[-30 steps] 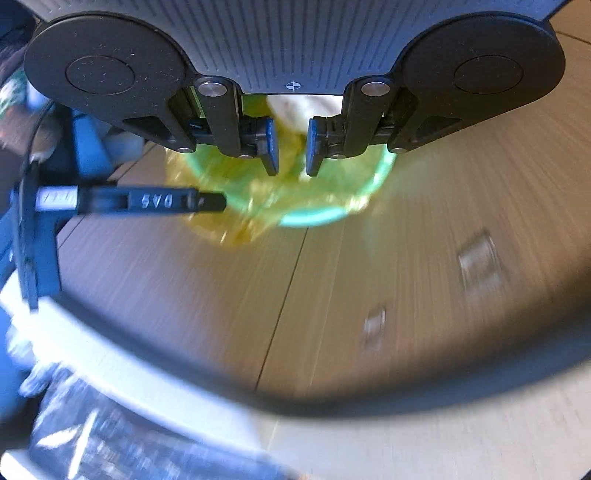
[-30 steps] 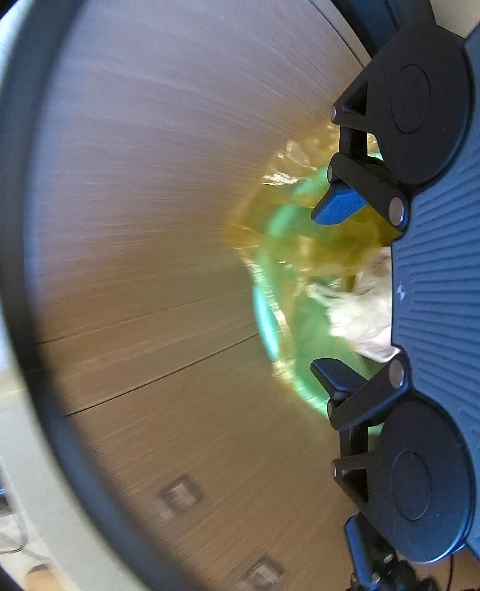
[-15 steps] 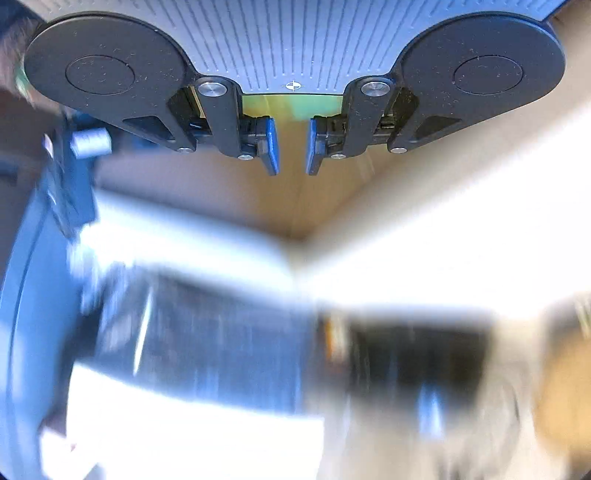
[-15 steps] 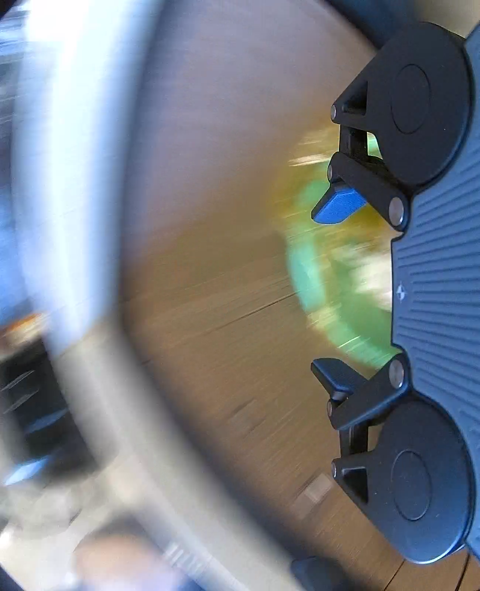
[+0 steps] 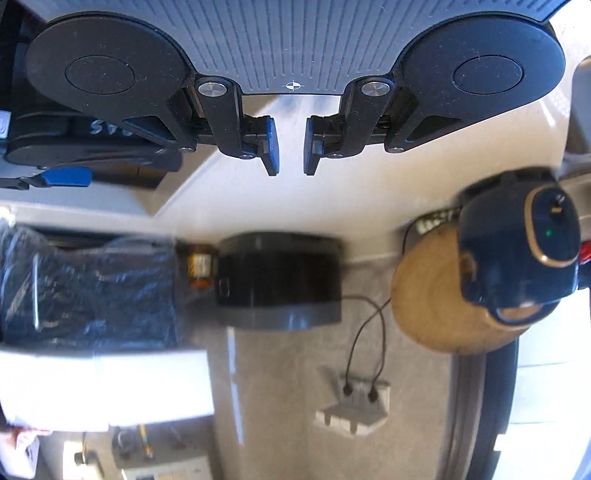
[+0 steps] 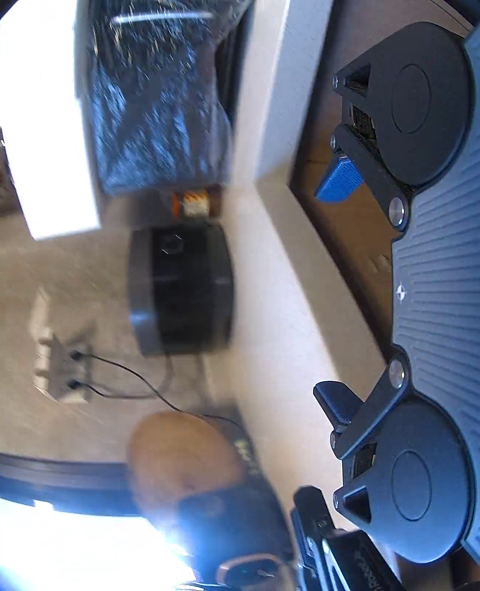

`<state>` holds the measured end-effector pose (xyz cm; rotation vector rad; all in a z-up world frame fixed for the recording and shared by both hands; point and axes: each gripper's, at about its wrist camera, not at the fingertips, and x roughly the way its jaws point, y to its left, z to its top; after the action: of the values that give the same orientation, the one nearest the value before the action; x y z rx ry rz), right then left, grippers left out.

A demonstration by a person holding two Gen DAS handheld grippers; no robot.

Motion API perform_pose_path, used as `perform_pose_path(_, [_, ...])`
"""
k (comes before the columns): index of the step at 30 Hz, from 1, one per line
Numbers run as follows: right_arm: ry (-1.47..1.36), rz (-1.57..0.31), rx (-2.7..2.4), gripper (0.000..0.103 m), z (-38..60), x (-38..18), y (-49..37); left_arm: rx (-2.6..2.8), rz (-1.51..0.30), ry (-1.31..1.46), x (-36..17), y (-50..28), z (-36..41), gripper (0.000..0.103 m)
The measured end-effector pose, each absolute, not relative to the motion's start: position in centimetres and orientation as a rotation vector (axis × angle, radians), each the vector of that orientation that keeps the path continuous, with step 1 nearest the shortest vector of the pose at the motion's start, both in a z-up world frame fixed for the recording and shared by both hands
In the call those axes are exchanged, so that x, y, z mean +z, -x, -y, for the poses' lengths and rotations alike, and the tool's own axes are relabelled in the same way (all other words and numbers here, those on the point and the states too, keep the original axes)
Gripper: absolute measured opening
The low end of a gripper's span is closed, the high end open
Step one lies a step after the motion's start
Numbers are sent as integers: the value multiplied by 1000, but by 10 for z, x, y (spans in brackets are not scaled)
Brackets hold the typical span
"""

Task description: Collect trash

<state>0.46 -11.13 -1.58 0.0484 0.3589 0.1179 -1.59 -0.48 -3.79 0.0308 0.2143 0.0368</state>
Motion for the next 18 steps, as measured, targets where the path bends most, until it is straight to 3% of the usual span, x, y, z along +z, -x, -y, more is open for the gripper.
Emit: perform_pose_path(18, [-55,-371,132,103,100,-18,-4,49,-261,-8,-45,14,-9,18])
